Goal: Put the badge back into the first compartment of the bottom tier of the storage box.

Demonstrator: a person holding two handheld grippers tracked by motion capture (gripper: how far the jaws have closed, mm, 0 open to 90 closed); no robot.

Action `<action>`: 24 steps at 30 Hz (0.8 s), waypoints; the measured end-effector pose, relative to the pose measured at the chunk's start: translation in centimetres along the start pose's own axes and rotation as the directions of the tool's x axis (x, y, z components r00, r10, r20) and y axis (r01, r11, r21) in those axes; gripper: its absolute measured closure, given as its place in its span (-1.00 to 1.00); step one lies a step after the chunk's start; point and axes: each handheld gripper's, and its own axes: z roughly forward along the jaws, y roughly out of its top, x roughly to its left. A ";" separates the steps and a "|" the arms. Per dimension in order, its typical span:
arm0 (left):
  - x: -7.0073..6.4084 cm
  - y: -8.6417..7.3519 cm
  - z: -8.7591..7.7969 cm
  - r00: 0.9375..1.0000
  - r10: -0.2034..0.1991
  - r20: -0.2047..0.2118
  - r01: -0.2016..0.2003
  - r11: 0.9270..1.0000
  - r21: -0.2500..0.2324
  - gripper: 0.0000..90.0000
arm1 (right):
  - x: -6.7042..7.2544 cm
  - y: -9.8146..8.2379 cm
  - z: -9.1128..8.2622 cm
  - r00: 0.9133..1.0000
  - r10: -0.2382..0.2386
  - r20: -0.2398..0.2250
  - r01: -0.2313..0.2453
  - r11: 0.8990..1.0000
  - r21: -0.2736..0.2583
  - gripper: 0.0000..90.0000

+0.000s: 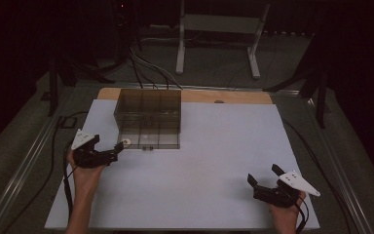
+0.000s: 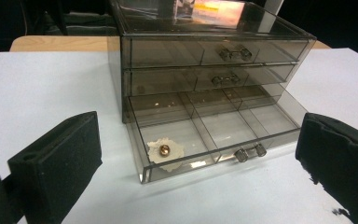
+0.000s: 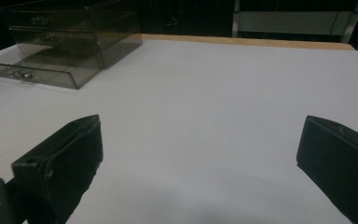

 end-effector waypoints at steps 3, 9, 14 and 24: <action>0.0 -0.1 -0.4 1.000 0.009 0.003 -0.009 1.000 -0.008 -0.98 | 0.0 0.0 0.0 1.000 -0.001 -0.001 0.001 1.000 0.000 -0.99; 0.1 -0.6 -0.8 1.000 0.021 -0.008 -0.021 1.000 -0.002 -0.97 | 0.0 0.0 0.0 1.000 -0.002 0.001 0.002 1.000 0.001 -0.99; 0.4 -1.0 -1.3 1.000 0.017 -0.016 -0.017 1.000 -0.002 -0.97 | 0.0 0.0 0.0 1.000 -0.002 0.001 0.002 1.000 0.000 -0.99; 0.4 -2.0 -2.2 1.000 0.022 -0.014 -0.022 1.000 -0.011 -0.97 | 0.1 0.0 0.0 1.000 -0.003 0.001 0.003 1.000 0.002 -0.99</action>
